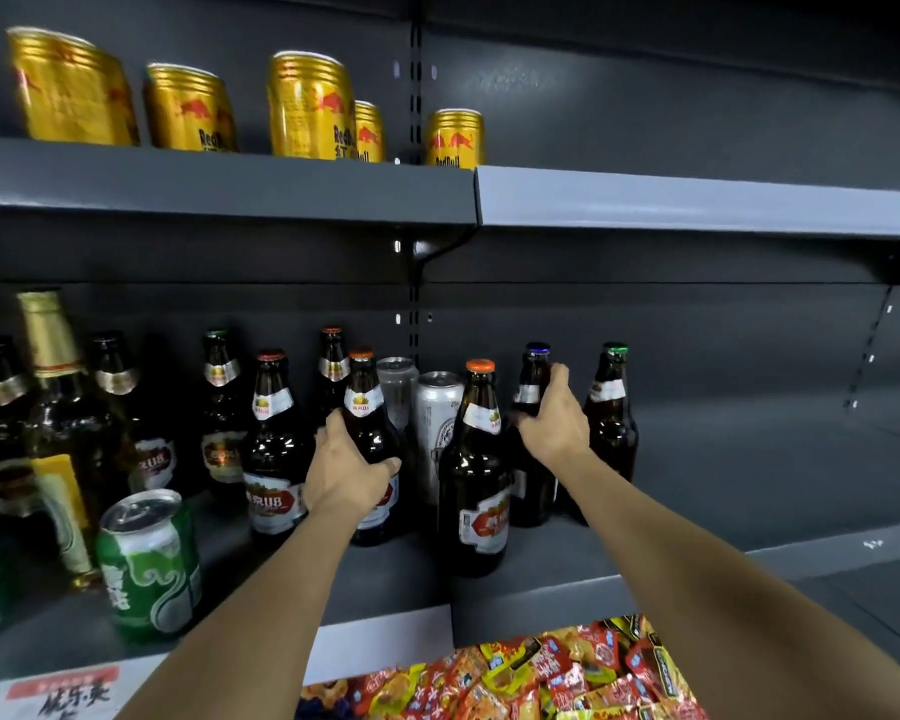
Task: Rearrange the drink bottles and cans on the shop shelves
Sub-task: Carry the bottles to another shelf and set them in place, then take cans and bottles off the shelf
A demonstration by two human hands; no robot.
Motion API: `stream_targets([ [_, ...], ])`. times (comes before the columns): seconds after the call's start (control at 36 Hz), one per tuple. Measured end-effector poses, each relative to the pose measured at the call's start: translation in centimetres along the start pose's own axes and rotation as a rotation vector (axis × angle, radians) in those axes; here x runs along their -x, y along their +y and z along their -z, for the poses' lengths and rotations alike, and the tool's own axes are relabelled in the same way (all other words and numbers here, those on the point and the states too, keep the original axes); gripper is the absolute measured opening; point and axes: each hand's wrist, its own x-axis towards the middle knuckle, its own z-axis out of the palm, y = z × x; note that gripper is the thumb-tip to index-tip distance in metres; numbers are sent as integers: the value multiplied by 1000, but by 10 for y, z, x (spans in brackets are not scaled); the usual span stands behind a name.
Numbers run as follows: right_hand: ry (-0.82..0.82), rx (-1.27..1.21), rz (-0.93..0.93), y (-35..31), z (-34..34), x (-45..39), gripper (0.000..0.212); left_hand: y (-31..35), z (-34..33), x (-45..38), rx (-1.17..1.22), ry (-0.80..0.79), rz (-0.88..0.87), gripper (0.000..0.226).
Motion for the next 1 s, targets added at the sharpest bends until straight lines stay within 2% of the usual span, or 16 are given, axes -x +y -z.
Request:
stream_targets([
  [0.08, -20, -2, -5, 0, -11, -17, 50, 1, -2, -4, -26, 26, -9, 93],
  [0.19, -31, -9, -25, 2, -23, -38, 57, 3, -5, -10, -59, 56, -3, 89],
  [0.31, -29, -9, -24, 5, -31, -54, 47, 5, -9, -19, -59, 62, 5, 90],
  [0.47, -42, -26, 9, 11, -34, -56, 58, 4, -19, -21, -85, 129, -43, 90],
  [0.53, 21, -26, 20, 5, -30, -47, 61, 4, -20, -18, -97, 152, -48, 92],
  [0.58, 192, -41, 38, -8, -23, -34, 49, 4, -20, -15, -83, 160, -54, 96],
  [0.64, 365, -198, 52, -27, -14, -20, 38, 7, -21, -10, -59, 192, -84, 98],
  [0.67, 384, -319, 56, -37, -9, -14, 37, 10, -22, -7, -66, 240, -123, 97],
  [0.75, 247, -567, 136, -61, 1, 6, 37, 24, -24, 3, -110, 454, -294, 81],
  [0.81, 136, -457, 274, -66, -1, 21, 38, 38, -23, 9, -86, 493, -385, 74],
  [0.92, 36, -64, 465, -52, -12, 33, 65, 62, -18, 12, -64, 380, -404, 59],
  [1.0, 103, -6, 484, -44, -8, 29, 50, 67, -16, 11, -117, 320, -400, 51],
])
